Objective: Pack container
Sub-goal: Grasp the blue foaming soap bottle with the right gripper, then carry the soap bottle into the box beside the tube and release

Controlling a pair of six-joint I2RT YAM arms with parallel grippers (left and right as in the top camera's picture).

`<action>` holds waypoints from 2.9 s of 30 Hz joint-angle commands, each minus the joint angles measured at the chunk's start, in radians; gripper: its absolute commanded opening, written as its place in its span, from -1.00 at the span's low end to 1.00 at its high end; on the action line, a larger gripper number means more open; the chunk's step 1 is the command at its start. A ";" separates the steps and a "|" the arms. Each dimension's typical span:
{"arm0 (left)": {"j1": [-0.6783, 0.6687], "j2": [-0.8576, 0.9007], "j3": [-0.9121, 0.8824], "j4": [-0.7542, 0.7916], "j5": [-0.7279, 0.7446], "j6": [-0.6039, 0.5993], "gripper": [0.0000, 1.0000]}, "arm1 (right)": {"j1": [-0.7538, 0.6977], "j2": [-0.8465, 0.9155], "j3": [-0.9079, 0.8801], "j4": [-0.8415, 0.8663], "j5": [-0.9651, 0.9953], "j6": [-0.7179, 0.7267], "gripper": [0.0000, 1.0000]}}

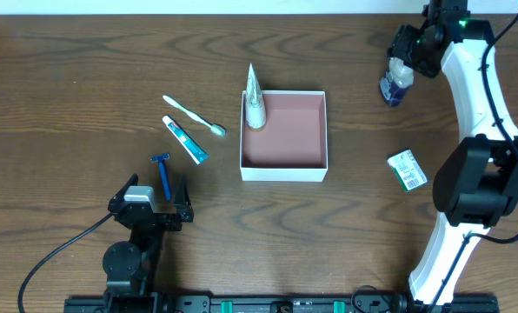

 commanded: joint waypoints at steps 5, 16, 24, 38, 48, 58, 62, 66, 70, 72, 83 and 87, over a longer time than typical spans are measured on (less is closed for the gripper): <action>0.003 0.000 -0.016 -0.035 0.021 0.013 0.96 | 0.011 0.007 0.002 -0.003 -0.003 0.001 -0.16; 0.003 0.000 -0.016 -0.035 0.021 0.013 0.96 | 0.012 0.007 0.002 -0.004 -0.003 -0.149 -0.41; 0.003 0.000 -0.016 -0.035 0.021 0.013 0.96 | 0.012 0.007 0.002 -0.013 -0.004 -0.412 -0.46; 0.003 0.000 -0.016 -0.035 0.021 0.013 0.96 | 0.010 0.007 0.002 -0.032 -0.102 -0.597 -0.87; 0.003 0.000 -0.016 -0.035 0.021 0.013 0.96 | 0.011 -0.024 0.003 -0.054 -0.199 -0.597 -0.86; 0.003 0.000 -0.016 -0.035 0.021 0.013 0.96 | 0.013 -0.156 0.003 -0.076 -0.232 -0.598 -0.81; 0.003 0.000 -0.016 -0.035 0.021 0.013 0.96 | 0.014 -0.224 0.003 -0.093 -0.266 -0.568 -0.81; 0.003 0.000 -0.016 -0.035 0.021 0.013 0.96 | 0.030 -0.284 0.003 -0.123 -0.273 -0.446 -0.91; 0.003 0.000 -0.016 -0.035 0.021 0.013 0.96 | 0.071 -0.327 0.003 -0.147 -0.273 -0.338 -0.76; 0.003 0.000 -0.016 -0.035 0.021 0.013 0.96 | 0.105 -0.343 0.003 -0.155 -0.273 -0.308 -0.80; 0.003 0.000 -0.016 -0.035 0.021 0.013 0.96 | 0.312 -0.360 0.003 -0.158 -0.246 -0.185 -0.81; 0.003 0.000 -0.016 -0.035 0.021 0.013 0.96 | 0.367 -0.359 0.003 -0.151 -0.219 -0.185 -0.80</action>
